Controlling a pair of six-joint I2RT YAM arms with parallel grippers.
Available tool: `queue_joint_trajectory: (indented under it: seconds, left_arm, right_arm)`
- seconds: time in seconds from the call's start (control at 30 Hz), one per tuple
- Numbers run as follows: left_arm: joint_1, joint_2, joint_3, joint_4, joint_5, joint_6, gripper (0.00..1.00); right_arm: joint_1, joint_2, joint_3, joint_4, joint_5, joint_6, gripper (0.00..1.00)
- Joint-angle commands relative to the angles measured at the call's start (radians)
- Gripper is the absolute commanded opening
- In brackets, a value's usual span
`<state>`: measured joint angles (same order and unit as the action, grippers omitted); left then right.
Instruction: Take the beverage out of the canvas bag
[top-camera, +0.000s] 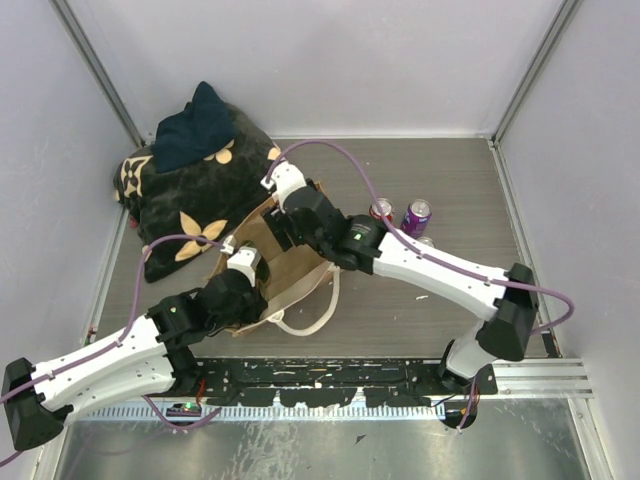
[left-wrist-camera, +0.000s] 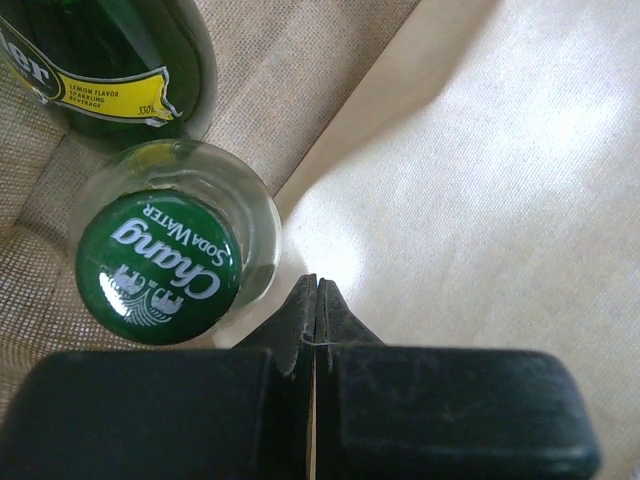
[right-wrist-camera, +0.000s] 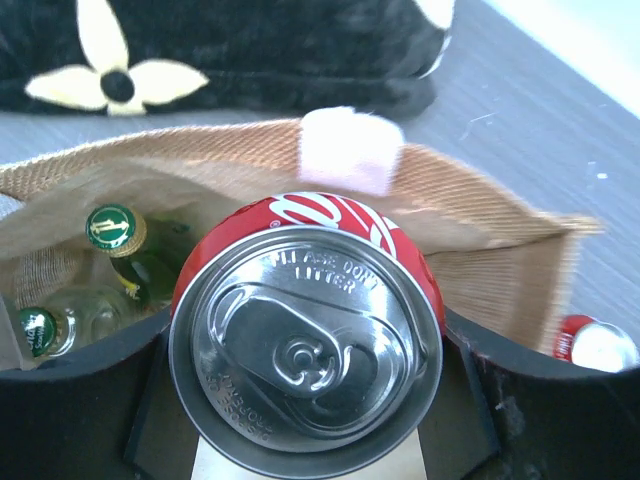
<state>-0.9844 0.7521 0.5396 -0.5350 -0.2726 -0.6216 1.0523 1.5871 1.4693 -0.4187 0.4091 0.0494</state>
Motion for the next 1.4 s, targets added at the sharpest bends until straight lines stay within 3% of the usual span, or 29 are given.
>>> queue_joint_trajectory:
  seconds: [0.0,0.27,0.47,0.63,0.87,1.13,1.37]
  left_arm:
    - [0.003,0.005,-0.006,-0.009,-0.032,0.019,0.03]
    - [0.001,0.006,0.007,-0.014,-0.036,0.034,0.04]
    - [0.003,-0.01,0.009,-0.016,-0.053,0.039,0.05]
    - [0.001,-0.018,0.014,-0.018,-0.055,0.044,0.06]
    - [0.002,-0.005,0.029,-0.016,-0.046,0.06,0.06]
    - [0.003,-0.007,0.013,0.016,-0.034,0.062,0.07]
    - [0.002,0.009,0.016,0.018,-0.037,0.065,0.07]
  right_arm:
    - [0.002,-0.126,0.081,0.01,0.16,-0.003,0.01]
    - [0.002,-0.243,0.222,-0.241,0.417,0.123,0.01]
    - [-0.01,-0.411,0.144,-0.469,0.689,0.34,0.01]
    - [-0.099,-0.558,-0.07,-0.625,0.646,0.607,0.01]
    - [-0.174,-0.709,-0.449,-0.639,0.503,0.838,0.01]
    - [-0.175,-0.872,-0.796,-0.441,0.396,0.984,0.01]
    - [-0.176,-0.83,-0.876,-0.312,0.397,0.973,0.01]
